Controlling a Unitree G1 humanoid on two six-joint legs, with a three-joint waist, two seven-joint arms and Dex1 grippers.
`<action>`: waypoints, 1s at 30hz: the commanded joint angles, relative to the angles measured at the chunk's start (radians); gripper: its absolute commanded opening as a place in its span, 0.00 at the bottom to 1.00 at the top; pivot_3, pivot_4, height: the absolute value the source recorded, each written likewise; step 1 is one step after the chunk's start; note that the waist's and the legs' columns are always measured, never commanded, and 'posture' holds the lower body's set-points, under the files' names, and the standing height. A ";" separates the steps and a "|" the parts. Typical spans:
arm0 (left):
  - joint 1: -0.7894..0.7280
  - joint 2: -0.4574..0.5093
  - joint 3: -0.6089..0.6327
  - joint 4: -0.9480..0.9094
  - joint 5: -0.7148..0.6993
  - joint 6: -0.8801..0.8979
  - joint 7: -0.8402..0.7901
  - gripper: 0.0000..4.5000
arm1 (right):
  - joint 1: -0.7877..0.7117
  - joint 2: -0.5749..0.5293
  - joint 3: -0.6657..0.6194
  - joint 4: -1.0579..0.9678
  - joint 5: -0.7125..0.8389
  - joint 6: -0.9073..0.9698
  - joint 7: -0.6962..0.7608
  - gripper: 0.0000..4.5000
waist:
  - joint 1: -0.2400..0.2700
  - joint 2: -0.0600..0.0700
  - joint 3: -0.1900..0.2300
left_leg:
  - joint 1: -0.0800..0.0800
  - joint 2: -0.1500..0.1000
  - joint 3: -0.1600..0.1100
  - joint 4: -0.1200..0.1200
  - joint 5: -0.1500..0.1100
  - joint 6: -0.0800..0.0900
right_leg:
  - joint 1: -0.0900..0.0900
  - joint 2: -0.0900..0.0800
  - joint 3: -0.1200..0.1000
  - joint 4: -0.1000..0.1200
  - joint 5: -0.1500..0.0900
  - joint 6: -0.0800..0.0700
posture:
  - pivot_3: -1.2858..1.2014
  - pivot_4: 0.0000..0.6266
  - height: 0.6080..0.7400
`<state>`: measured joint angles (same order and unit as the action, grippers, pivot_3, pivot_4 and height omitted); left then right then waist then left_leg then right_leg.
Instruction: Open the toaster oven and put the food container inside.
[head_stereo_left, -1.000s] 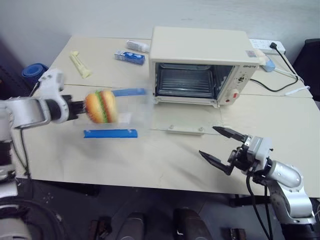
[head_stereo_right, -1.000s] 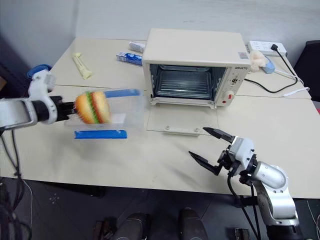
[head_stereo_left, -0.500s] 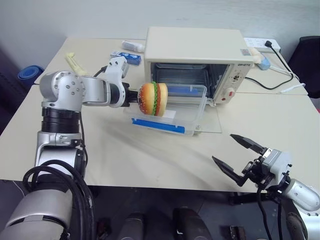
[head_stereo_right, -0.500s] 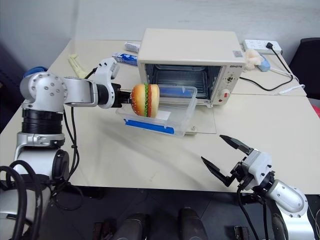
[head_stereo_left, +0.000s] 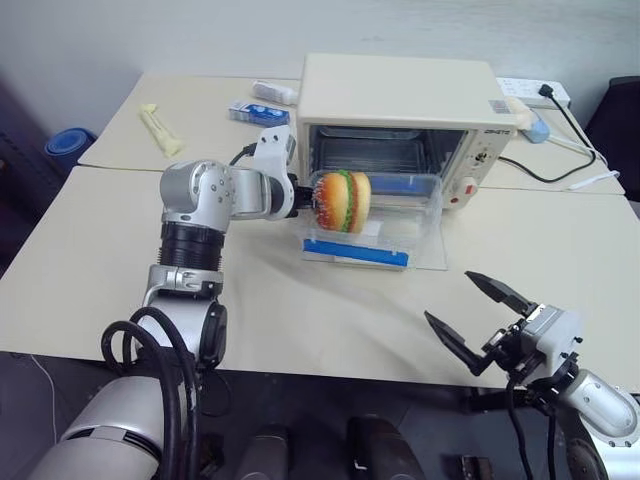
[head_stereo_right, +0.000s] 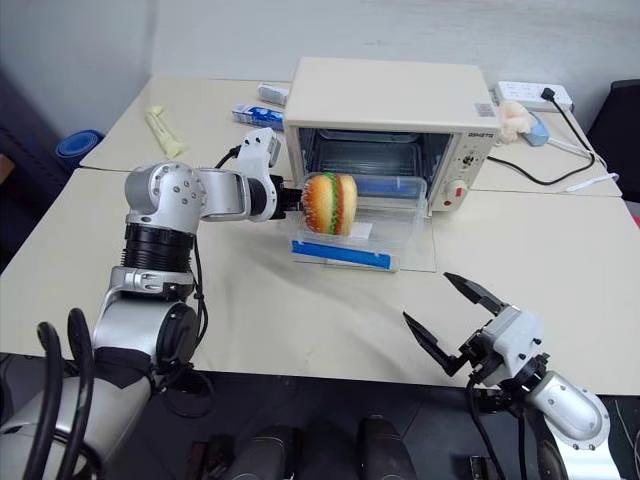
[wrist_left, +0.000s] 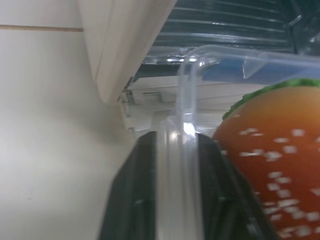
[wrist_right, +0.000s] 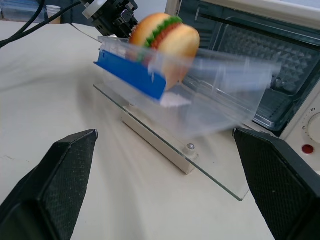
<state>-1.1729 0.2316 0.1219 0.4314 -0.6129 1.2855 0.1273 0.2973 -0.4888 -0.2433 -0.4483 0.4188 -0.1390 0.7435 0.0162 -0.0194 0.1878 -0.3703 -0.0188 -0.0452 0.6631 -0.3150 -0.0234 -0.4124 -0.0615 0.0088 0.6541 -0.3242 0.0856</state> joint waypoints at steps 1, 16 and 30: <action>-0.022 -0.023 0.060 -0.050 0.008 -0.014 -0.022 0.47 | 0.016 0.007 -0.011 -0.045 0.007 -0.027 -0.007 1.00 | 0.001 0.000 0.000 | 0.000 0.000 0.000 0.000 0.000 0.000 | 0.000 0.000 0.000 0.000 0.000 0.000 | 0.52 0.24 1.00; 0.195 0.364 -0.057 -0.322 0.005 -0.142 -0.606 0.57 | -0.040 -0.138 0.041 -0.148 0.130 0.298 -0.005 0.86 | -0.022 0.000 0.000 | 0.001 0.002 0.000 -0.001 0.001 -0.002 | 0.000 0.001 0.000 0.001 0.000 0.000 | 0.52 0.24 1.00; 0.458 0.278 -0.296 -0.410 0.198 -0.669 -0.945 0.00 | -0.502 -0.179 0.248 0.170 -0.070 0.434 0.014 0.00 | 0.009 0.000 0.000 | -0.003 -0.002 -0.003 0.002 -0.001 0.005 | 0.001 -0.003 -0.001 -0.002 0.000 -0.001 | 0.52 0.24 1.00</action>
<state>-0.6830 0.5259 -0.1938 0.0086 -0.4526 0.6472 -0.8807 -0.1850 -0.6699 0.0039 -0.3064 0.3705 0.3200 0.7487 0.0249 -0.0191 0.1877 -0.3734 -0.0206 -0.0480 0.6656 -0.3158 -0.0179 -0.4112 -0.0637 0.0077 0.6520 -0.3244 0.0851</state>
